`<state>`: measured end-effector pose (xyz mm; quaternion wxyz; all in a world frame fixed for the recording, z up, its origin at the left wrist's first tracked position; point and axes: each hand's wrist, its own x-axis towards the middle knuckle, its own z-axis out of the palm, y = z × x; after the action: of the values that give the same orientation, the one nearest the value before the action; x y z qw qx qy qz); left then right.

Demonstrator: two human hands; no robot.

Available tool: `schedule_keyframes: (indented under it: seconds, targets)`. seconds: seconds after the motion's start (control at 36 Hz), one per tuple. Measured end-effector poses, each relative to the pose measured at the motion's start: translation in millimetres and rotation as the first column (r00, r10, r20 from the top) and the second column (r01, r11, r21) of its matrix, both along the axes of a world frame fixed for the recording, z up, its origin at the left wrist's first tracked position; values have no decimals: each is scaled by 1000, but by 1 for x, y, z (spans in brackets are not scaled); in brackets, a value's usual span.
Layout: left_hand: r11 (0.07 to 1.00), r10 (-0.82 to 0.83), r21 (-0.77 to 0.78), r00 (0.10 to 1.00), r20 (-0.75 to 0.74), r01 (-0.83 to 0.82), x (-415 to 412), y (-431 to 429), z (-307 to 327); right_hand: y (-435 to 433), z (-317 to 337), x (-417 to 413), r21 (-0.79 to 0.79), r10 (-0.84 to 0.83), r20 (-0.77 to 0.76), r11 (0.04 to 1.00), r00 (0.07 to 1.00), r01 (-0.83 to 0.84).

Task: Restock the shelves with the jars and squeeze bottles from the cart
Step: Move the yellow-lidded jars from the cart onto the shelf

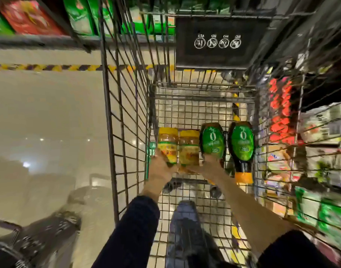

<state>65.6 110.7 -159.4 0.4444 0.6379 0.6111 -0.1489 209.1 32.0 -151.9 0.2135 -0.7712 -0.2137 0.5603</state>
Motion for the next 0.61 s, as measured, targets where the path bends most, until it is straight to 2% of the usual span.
schedule_keyframes:
  seconds: [0.19, 0.44, 0.61]
  targets:
    - [998, 56, 20, 998, 13, -56, 4, -1, -15, 14, -22, -10, -188, 87, 63, 979, 994, -74]
    - [996, -1, -93, 991, -137, -12, 7, 15, -24, 21, -33, -9, -197, 154, 135, 972, 979, -126]
    - [972, 168, -157, 985, -46, -174, 9, 19, -18, 21, -32, -11, -225, 132, 204, 971, 970, -85]
